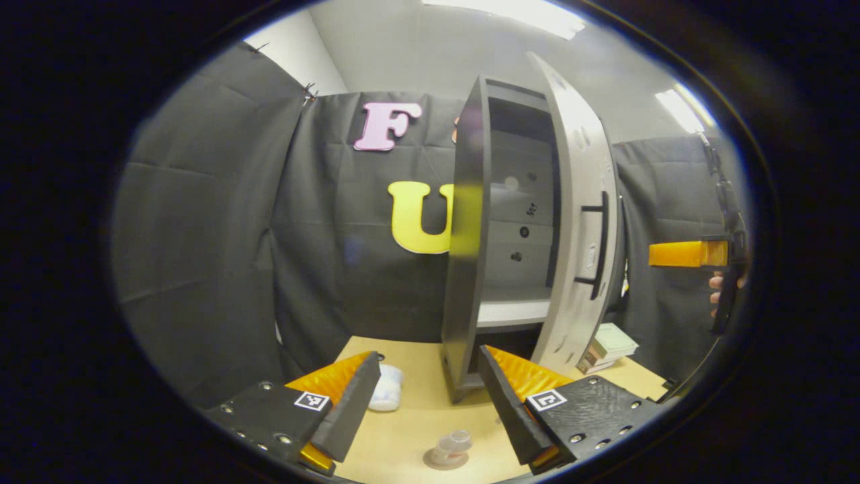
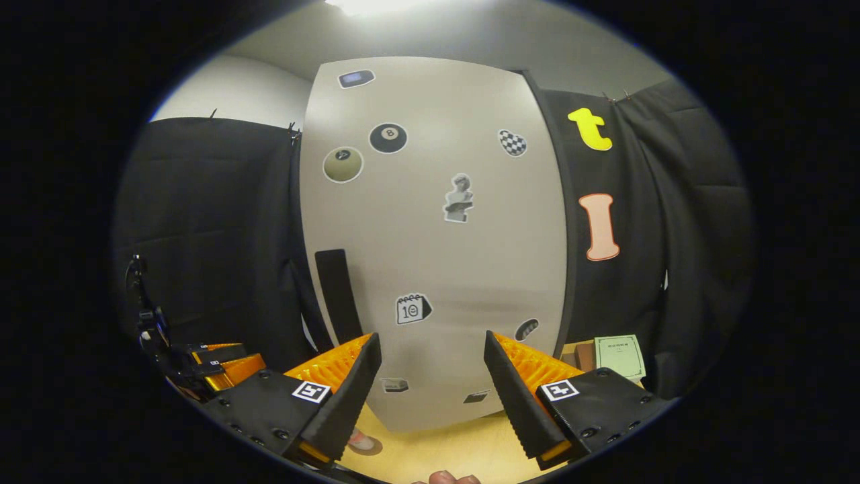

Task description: Open the cabinet door with the right hand, grasp the bottle in the cabinet with the left hand and place it on the coaster, then close the cabinet door with the right hand.

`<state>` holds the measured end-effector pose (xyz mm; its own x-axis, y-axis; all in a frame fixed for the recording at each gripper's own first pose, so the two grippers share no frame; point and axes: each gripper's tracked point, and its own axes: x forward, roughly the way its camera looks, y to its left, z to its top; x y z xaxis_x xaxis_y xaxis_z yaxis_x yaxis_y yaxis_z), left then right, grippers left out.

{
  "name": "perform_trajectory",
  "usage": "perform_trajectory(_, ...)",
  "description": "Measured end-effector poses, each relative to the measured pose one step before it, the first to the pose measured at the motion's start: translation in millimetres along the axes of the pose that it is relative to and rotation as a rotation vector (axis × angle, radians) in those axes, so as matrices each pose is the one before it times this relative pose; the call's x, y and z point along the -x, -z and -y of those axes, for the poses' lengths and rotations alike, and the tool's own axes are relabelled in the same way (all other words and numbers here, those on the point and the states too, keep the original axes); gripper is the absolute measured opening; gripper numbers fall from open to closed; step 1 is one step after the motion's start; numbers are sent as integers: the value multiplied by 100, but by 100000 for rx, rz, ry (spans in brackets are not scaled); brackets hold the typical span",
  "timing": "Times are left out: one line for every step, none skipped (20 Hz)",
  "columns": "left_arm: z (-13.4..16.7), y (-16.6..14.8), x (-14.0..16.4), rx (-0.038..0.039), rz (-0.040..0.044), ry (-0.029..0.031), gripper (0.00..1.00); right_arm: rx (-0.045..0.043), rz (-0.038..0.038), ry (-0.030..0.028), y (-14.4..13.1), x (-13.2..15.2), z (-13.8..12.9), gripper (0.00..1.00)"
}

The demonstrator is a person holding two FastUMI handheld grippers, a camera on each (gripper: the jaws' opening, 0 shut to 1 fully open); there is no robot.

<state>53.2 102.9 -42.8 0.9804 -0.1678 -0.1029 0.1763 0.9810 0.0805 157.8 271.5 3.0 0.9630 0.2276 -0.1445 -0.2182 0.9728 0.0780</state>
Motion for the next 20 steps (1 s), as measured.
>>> perform_trajectory(783,-339,-73,-711,923,288,89,-377,942,2188,-140,304,897,98)
perform_trajectory(846,-424,-321,-196,307,-83,90,-395,964,2080,-292,315,994,98)
perform_trajectory(940,11,-21,1207,-11,-88,89,-143,601,1488,-138,300,967,98)
perform_trajectory(1282,-333,-108,2087,598,899,89,-279,229,1165,-241,359,887,98)
perform_trajectory(1504,-505,-6,1880,977,1486,89,-796,262,912,-283,543,1191,98)
perform_trajectory(1341,-558,69,748,958,971,89,-1429,547,685,-328,364,925,100)
perform_trajectory(1013,-394,112,-772,1004,225,89,-1736,975,18,-430,197,778,98)
perform_trajectory(887,-475,137,-1854,687,-392,89,-1787,771,340,-308,240,763,98)
perform_trajectory(461,-393,312,-1996,524,-520,89,-1351,377,282,-233,6,862,98)
perform_trajectory(888,-316,304,-1504,415,-290,89,-695,126,1343,-189,62,1053,98)
perform_trajectory(1015,-420,198,-867,496,147,89,106,77,2235,-131,-33,1677,98)
perform_trajectory(894,-406,187,-364,374,134,89,797,383,1762,-156,226,1343,98)
perform_trajectory(697,-216,-30,-17,217,31,90,601,368,1572,-33,361,1155,98)
perform_trajectory(814,-194,107,153,-70,-109,89,320,537,782,-77,556,904,98)
perform_trajectory(844,-98,137,98,-14,-397,89,206,495,609,-44,480,779,98)
perform_trajectory(739,-86,182,-161,-137,-613,89,786,483,601,-11,368,835,98)
perform_trajectory(649,-2,177,-1058,-553,-917,90,1729,47,2169,63,367,1315,98)
perform_trajectory(435,-198,277,-1678,-741,-1770,90,2056,-286,3797,213,370,1653,98)
perform_trajectory(263,-185,427,-1552,-190,-2034,90,1410,301,543,142,281,912,98)
perform_trajectory(414,-209,369,-858,389,-1269,90,614,-356,-1231,285,284,539,98)
